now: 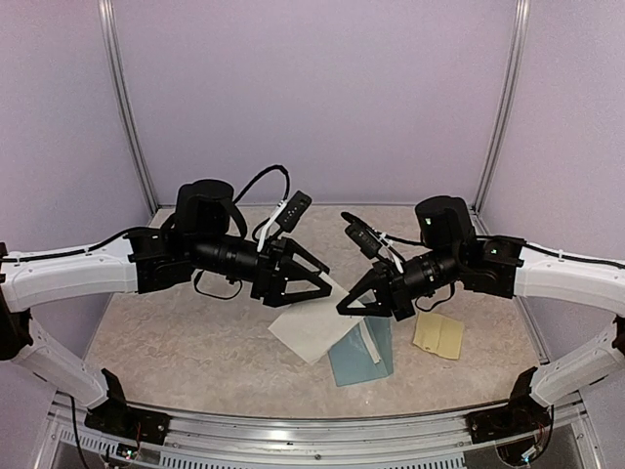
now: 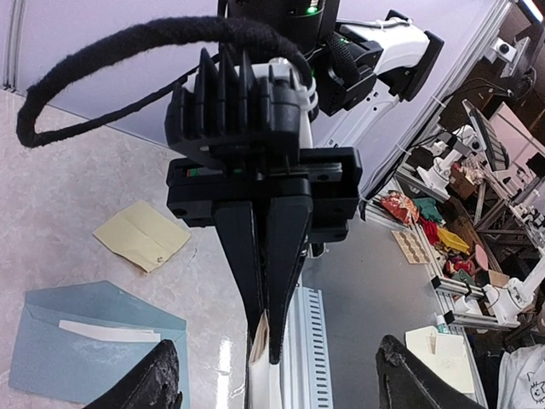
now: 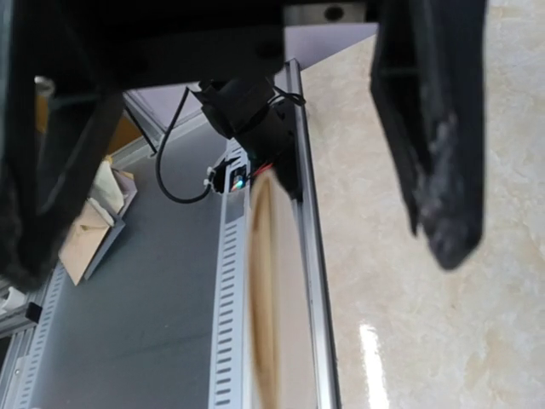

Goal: Place the letter into the envelope and seal it

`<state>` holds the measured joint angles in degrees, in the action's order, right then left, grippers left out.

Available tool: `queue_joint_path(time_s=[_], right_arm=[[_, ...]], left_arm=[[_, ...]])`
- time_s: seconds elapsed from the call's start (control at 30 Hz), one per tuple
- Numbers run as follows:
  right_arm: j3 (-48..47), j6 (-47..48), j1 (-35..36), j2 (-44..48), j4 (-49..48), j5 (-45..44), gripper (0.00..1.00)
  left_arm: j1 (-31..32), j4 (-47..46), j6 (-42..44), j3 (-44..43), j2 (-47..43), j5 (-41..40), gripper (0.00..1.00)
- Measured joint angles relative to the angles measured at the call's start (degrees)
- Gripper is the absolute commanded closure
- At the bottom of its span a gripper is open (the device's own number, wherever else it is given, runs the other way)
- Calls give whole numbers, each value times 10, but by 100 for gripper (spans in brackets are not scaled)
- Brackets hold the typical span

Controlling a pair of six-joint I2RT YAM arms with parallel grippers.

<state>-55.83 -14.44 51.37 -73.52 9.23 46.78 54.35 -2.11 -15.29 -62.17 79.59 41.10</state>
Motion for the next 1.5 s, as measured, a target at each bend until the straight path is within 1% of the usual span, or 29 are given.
queue_joint_path(time_s=[0.17,0.2,0.27,0.3,0.33,0.37,0.4,0.47,0.5,0.53,0.57,0.6,0.7,0.83,0.93,1.03,1.2,1.23,1.27,1.3,1.33,1.4,1.43,1.5], right_arm=[[1,0,0,3,0,-5,100],[1,0,0,3,0,-5,100],[1,0,0,3,1,-6,100],[1,0,0,3,1,-6,100],[1,0,0,3,1,-7,100],[1,0,0,3,1,-9,93],[1,0,0,3,1,-12,77],[1,-2,0,4,1,-21,38],[2,-6,0,7,-2,-31,25],[4,-13,0,10,-7,-39,16],[10,-23,0,17,-21,-54,11],[22,-36,0,29,-42,-75,8],[65,-90,0,59,-118,-125,6],[116,-166,8,54,-246,-165,7],[127,-202,23,31,-309,-176,15],[127,-235,34,5,-374,-177,19],[127,-265,46,-11,-454,-177,25],[127,-269,47,-11,-464,-178,32],[127,-271,47,-11,-473,-179,44],[127,-273,47,-11,-482,-181,54],[127,-273,48,-11,-488,-182,58],[126,-275,48,-12,-496,-181,64],[125,-278,48,-13,-499,-181,71],[123,-276,49,-15,-502,-179,94]], left_arm=[[0,23,5,14,-3,-2,58],[0,27,3,18,-3,-3,69],[0,36,8,26,-5,-6,96],[0,41,7,29,-7,-9,100],[0,44,10,32,-8,-10,100],[0,45,11,33,-10,-11,100],[0,45,12,34,-11,-12,100],[1,40,9,38,-17,-18,100],[2,29,5,44,-21,-26,100],[3,11,-3,54,-28,-36,100],[4,-10,-12,68,-36,-52,100],[5,-27,-19,80,-44,-66,100],[13,-103,-48,127,-82,-125,100],[34,-221,-82,181,-136,-214,100],[52,-285,-100,193,-153,-265,100],[64,-322,-109,197,-154,-299,100],[72,-341,-115,204,-153,-328,100],[73,-343,-115,205,-153,-331,100],[73,-344,-116,205,-152,-332,100],[74,-346,-116,206,-151,-334,100],[74,-347,-116,206,-150,-335,100],[75,-349,-117,206,-148,-335,100],[76,-351,-117,206,-147,-334,100],[76,-354,-117,206,-143,-334,100]])
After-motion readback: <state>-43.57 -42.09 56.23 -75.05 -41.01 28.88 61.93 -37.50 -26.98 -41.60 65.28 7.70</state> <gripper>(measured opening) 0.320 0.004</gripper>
